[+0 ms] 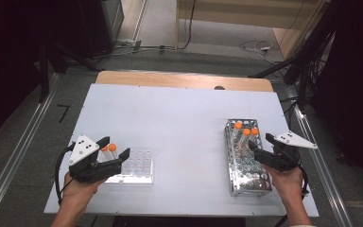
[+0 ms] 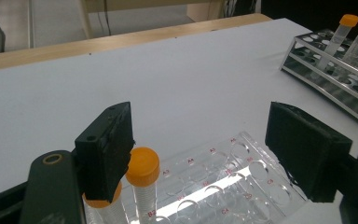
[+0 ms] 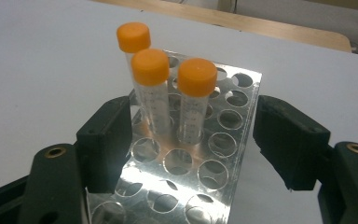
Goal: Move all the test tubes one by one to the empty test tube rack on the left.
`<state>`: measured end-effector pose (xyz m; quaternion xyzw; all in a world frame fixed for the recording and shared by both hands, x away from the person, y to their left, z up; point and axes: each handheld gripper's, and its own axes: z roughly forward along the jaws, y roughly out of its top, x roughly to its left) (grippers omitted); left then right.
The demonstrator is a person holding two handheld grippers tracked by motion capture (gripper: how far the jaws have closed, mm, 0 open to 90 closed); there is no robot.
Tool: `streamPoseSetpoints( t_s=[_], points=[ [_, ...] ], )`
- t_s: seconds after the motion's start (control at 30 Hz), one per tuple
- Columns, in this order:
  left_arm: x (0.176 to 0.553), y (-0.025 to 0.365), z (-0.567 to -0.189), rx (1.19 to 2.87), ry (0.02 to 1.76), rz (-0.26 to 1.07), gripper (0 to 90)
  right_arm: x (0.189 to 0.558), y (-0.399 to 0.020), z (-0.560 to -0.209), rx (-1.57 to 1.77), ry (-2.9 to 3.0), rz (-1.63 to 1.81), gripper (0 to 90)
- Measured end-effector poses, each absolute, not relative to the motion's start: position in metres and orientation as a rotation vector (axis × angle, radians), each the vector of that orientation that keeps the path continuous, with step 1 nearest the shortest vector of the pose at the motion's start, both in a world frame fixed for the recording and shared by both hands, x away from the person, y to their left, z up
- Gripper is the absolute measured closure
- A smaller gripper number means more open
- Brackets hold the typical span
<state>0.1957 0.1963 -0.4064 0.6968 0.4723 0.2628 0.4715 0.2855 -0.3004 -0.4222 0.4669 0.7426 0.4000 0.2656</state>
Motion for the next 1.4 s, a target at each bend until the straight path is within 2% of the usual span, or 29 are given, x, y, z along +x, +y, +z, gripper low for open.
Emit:
streamPoseSetpoints(
  t_s=[0.07, 0.37, 0.6, 0.9, 1.03, 1.4],
  points=[
    [0.196, 0.196, -0.407, 1.710, 1.157, 0.644, 23.9, 0.290, -0.301, -0.425, 1.256, 2.012, 1.069, 29.1],
    [0.195, 0.197, -0.407, 1.707, 1.159, 0.644, 24.0, 0.303, -0.302, -0.435, 1.214, 2.051, 1.076, 48.2],
    [0.196, 0.197, -0.407, 1.712, 1.157, 0.643, 24.0, 0.306, -0.301, -0.439, 1.213, 2.061, 1.085, 58.5],
    [0.196, 0.196, -0.408, 1.714, 1.159, 0.641, 24.0, 0.313, -0.299, -0.444, 1.214, 2.098, 1.056, 64.7],
    [0.196, 0.197, -0.408, 1.711, 1.162, 0.643, 24.0, 0.314, -0.299, -0.446, 1.205, 2.106, 1.056, 70.1],
    [0.196, 0.197, -0.408, 1.712, 1.160, 0.642, 24.0, 0.310, -0.299, -0.441, 1.174, 2.092, 1.071, 71.6]
  ],
)
